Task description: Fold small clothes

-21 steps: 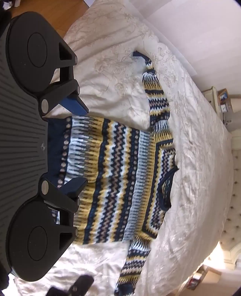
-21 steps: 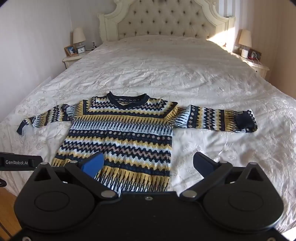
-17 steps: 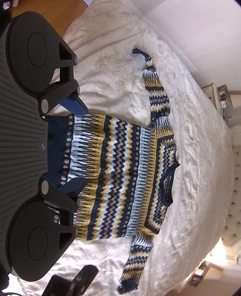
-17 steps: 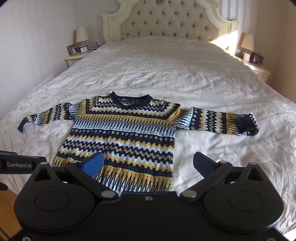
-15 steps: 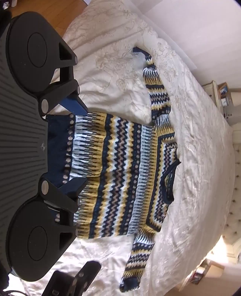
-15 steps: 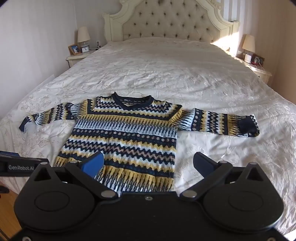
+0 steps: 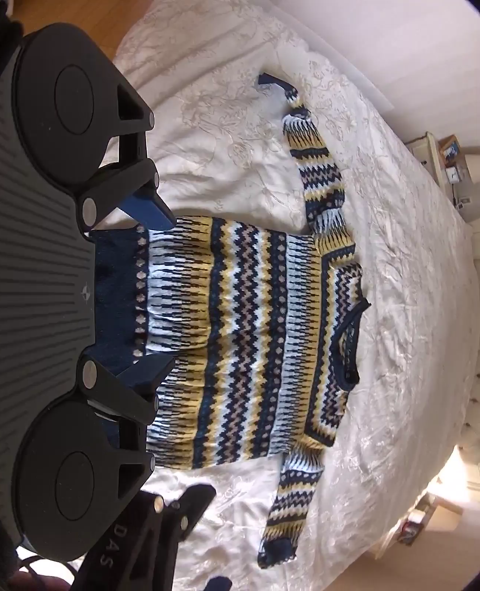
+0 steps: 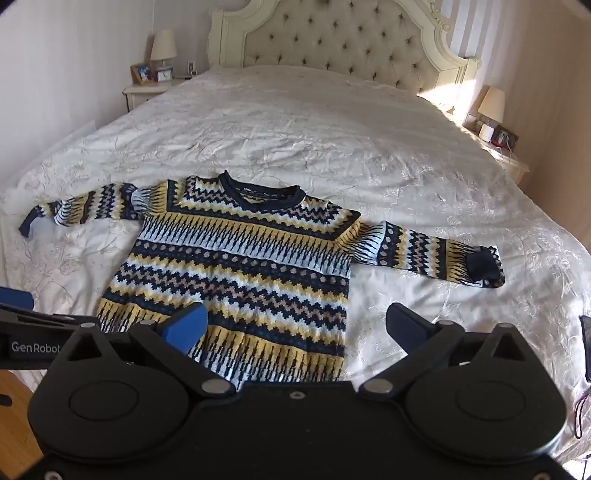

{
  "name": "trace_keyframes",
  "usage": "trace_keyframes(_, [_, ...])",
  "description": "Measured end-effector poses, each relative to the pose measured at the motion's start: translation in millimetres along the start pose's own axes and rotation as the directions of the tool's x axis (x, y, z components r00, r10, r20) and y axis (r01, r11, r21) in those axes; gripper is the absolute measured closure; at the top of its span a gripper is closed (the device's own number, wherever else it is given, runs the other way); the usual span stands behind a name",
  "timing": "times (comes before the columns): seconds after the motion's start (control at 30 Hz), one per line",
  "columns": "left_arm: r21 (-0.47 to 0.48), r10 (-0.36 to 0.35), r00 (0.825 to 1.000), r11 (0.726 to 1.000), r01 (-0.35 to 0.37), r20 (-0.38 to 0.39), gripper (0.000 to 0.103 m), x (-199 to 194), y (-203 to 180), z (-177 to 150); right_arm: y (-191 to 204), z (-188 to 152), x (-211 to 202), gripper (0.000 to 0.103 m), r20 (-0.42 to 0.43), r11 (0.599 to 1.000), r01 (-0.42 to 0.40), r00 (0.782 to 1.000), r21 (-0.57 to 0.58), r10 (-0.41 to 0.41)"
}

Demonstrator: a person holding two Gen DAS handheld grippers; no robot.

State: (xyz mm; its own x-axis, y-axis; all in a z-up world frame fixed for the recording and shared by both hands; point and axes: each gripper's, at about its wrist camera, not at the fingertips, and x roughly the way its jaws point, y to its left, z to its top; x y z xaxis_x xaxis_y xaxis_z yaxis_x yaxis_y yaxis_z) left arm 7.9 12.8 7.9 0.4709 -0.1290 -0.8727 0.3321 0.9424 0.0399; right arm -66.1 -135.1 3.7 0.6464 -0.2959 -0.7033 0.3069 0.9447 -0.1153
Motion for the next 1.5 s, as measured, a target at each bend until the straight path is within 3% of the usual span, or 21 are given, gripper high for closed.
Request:
trace_keyframes(0.27, [0.013, -0.024, 1.000, 1.000, 0.024, -0.002, 0.030, 11.0, 14.6, 8.1, 12.3, 9.8, 7.1, 0.001, -0.018, 0.999, 0.026, 1.000, 0.038, -0.025])
trace_keyframes(0.73, [0.039, -0.046, 0.992, 0.998, 0.051, -0.117, 0.030, 33.3, 28.6, -8.3, 22.2, -3.7, 18.3, 0.001, -0.130, 0.994, 0.043, 0.991, 0.097, -0.030])
trace_keyframes(1.5, [0.015, 0.019, 0.995, 1.000, -0.018, -0.098, 0.030, 33.9, 41.3, -9.4, 21.2, -13.5, 20.0, 0.001, -0.160, 0.990, 0.051, 0.987, 0.133, -0.029])
